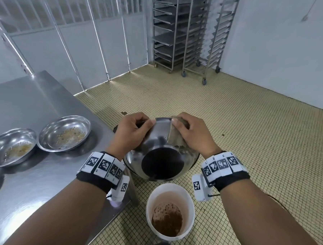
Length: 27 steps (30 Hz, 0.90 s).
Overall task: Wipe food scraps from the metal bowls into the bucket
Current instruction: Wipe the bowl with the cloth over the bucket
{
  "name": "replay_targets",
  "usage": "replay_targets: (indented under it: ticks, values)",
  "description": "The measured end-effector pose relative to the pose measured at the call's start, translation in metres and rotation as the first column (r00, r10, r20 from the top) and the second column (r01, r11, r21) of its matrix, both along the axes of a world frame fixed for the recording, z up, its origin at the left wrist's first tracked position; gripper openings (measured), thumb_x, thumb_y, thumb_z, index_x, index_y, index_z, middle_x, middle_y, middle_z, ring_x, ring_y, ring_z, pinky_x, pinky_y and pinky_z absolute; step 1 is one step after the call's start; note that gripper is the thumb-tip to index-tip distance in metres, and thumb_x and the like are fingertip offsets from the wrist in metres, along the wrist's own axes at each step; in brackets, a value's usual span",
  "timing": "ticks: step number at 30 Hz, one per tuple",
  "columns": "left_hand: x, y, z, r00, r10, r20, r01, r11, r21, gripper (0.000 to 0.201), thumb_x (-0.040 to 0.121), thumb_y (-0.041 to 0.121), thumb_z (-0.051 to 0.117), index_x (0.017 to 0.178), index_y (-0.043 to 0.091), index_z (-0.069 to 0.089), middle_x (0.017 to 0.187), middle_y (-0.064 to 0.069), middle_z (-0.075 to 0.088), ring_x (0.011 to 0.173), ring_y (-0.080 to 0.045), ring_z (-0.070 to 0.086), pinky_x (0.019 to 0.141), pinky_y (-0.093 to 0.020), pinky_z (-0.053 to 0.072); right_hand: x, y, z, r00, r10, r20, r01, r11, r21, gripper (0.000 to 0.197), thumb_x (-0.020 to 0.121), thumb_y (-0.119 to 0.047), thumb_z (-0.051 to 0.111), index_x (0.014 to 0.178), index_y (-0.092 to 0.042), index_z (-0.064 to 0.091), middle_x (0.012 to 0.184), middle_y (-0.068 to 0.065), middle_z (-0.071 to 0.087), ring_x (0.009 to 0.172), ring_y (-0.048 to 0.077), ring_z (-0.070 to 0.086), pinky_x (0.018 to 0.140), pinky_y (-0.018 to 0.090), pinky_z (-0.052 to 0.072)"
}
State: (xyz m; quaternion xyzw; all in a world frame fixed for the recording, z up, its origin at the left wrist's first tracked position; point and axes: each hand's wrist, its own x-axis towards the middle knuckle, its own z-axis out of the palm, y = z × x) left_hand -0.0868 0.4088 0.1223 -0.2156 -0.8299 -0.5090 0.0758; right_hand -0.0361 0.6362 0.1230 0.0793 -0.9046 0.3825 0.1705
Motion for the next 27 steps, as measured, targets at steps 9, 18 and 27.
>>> replay_targets:
  ticks: [9,18,27]
  values:
    - [0.002,0.001,0.005,0.998,0.023,-0.061,-0.028,0.997,-0.067,0.024,0.099,0.028,0.067,0.084,0.011,0.072,0.063,0.009,0.063,0.056,0.003,0.057,0.054,-0.010,0.044,-0.004,0.002,-0.001,0.999,-0.043,-0.010,0.043,0.999,0.008,0.021,0.105,-0.043,0.048,0.094,-0.033,0.062,0.080,-0.015,0.064,0.074,0.001,0.060,0.070,0.020,0.046]
    - [-0.003,-0.007,-0.001,0.995,0.080,-0.067,-0.082,0.996,-0.028,0.026,0.099,0.031,0.067,0.083,0.011,0.072,0.065,0.006,0.065,0.056,-0.001,0.056,0.054,-0.013,0.041,0.007,0.003,-0.017,0.993,-0.116,0.015,0.117,0.978,-0.175,0.028,0.105,-0.043,0.048,0.081,-0.033,0.059,0.072,-0.007,0.062,0.063,0.001,0.055,0.062,0.023,0.047]
    - [0.002,-0.004,0.001,0.996,0.088,-0.033,-0.087,0.995,0.046,0.024,0.099,0.030,0.068,0.080,0.015,0.070,0.062,0.008,0.064,0.054,-0.001,0.056,0.053,-0.014,0.043,0.004,0.005,-0.011,0.990,-0.136,-0.038,0.129,0.979,-0.156,0.019,0.106,-0.039,0.051,0.093,-0.031,0.064,0.077,-0.015,0.063,0.067,-0.003,0.059,0.063,0.010,0.044]
